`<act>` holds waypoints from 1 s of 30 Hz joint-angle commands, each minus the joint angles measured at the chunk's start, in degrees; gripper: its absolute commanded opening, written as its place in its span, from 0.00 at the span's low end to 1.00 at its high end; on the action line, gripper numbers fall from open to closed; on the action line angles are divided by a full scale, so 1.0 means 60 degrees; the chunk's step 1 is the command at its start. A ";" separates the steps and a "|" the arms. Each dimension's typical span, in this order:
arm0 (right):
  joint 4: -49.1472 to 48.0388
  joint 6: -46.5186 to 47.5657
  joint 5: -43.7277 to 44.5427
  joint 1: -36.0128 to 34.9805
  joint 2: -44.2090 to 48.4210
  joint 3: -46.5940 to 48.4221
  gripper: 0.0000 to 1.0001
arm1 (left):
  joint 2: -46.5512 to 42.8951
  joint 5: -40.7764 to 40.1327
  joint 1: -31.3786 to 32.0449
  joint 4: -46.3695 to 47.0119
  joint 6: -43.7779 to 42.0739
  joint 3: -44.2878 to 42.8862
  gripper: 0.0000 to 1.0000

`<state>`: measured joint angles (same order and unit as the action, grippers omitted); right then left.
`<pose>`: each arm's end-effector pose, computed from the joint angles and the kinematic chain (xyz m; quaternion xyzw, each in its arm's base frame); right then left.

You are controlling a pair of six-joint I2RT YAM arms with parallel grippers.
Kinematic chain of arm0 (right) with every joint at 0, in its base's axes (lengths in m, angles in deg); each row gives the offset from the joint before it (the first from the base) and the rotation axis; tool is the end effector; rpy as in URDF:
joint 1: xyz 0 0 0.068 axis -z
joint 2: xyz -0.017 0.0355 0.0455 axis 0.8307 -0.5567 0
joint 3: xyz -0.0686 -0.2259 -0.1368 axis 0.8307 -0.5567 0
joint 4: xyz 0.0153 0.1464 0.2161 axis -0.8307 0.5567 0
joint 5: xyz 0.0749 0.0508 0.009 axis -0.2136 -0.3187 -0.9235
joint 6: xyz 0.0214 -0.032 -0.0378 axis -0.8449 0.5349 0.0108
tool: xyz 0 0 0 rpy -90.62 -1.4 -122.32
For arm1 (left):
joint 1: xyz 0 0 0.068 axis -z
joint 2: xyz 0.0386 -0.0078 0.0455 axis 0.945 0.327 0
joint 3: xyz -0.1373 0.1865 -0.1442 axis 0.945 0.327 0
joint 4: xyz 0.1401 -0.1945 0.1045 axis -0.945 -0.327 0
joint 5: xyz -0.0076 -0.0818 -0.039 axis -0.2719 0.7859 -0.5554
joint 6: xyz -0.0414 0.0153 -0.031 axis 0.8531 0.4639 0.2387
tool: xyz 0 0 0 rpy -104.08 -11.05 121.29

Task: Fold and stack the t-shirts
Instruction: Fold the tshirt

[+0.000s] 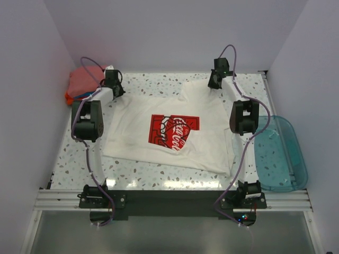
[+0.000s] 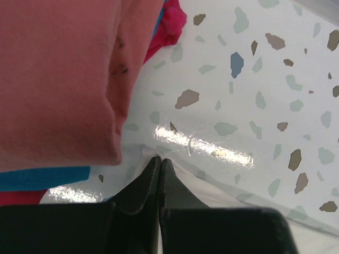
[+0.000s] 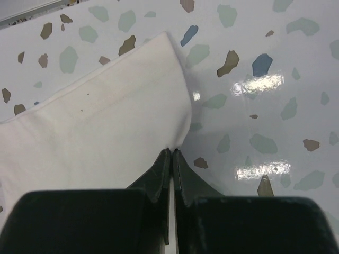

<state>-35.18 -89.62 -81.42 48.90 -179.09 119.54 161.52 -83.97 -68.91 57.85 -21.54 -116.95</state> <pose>0.5665 0.0679 0.1713 0.1313 0.9194 0.0340 0.3692 0.5006 -0.0109 0.1594 -0.2162 0.8878 -0.0090 0.4061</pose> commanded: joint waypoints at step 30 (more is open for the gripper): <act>-0.2276 -0.0814 -0.0530 0.0215 0.6857 -0.7040 0.00 | -0.3062 0.1175 -0.0787 0.1873 0.1400 0.2647 0.00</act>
<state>-44.84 -92.11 -83.43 49.91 -144.47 81.88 148.47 -75.97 -72.80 66.49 -15.18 -104.29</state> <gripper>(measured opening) 0.014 0.020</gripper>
